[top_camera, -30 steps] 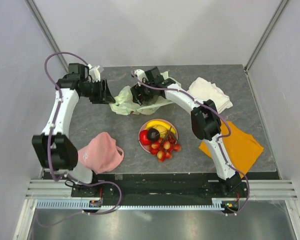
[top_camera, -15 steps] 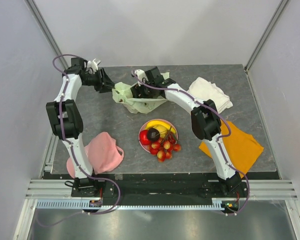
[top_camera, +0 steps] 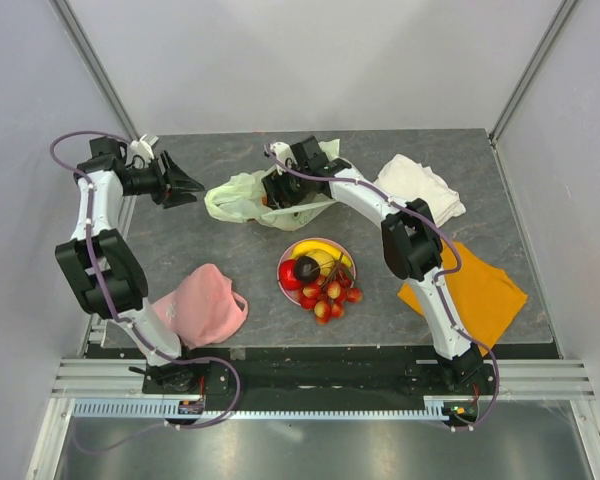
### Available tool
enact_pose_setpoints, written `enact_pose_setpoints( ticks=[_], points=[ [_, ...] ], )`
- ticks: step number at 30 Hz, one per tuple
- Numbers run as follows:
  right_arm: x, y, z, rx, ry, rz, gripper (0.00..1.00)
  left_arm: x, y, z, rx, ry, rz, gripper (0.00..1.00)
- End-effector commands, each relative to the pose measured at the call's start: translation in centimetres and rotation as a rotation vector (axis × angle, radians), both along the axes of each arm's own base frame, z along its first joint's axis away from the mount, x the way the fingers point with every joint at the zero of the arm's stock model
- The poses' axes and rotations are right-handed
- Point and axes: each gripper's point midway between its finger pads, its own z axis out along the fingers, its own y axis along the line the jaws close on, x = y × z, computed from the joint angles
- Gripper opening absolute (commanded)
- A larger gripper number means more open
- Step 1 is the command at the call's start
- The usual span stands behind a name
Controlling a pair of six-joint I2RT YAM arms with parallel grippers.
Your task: Take the fake fruits out of the plastic bag
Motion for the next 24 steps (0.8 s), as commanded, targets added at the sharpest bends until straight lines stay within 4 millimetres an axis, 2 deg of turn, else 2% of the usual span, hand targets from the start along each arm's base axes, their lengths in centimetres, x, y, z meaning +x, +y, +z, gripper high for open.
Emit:
enact_pose_setpoints(
  ticks=[1,2,3,5,6,8,9,10,12,13,21,23,24],
  points=[
    [0.8,0.0,5.3,0.084,-0.067,-0.016,0.82,4.4,1.9,-3.4,0.223,0.086,0.161,0.61],
    [0.8,-0.1,5.1,0.085,-0.064,-0.015,0.82,5.9,2.1,-2.9,0.271,0.058,0.168,0.61],
    [0.9,-0.2,5.2,0.103,-0.036,-0.042,0.82,6.8,1.1,-4.7,0.287,0.099,0.145,0.61],
    [0.8,0.0,5.1,0.135,-0.002,-0.038,0.82,8.8,1.4,-4.8,0.325,0.092,0.177,0.61],
    [1.2,-0.1,5.0,0.165,0.026,-0.061,0.83,9.5,1.3,-6.4,0.317,0.129,0.177,0.61],
    [1.3,0.0,4.8,0.192,0.061,-0.074,0.83,10.7,1.1,-6.8,0.289,0.119,0.169,0.6],
    [1.6,0.1,4.9,0.213,0.06,-0.074,0.84,11.0,0.9,-7.2,0.28,0.124,0.161,0.59],
    [1.6,0.2,4.7,0.228,0.084,-0.083,0.84,11.3,0.7,-8.5,0.265,0.155,0.158,0.59],
    [1.6,0.6,4.8,0.253,0.094,-0.072,0.85,11.9,0.1,-8.9,0.225,0.154,0.144,0.59],
    [1.6,0.8,4.5,0.262,0.111,-0.081,0.85,12.1,-0.3,-10.1,0.204,0.184,0.137,0.59],
    [3.2,1.6,3.9,0.285,0.117,-0.12,0.92,15.0,-5.9,-10.9,0.103,0.168,0.055,0.63],
    [3.7,1.6,3.9,0.278,0.103,-0.139,0.98,15.5,-6.7,-10.9,0.075,0.168,0.05,0.63],
    [3.8,1.6,3.5,0.271,0.102,-0.147,0.98,15.5,-7.0,-11.6,0.069,0.186,0.047,0.63]
  ],
)
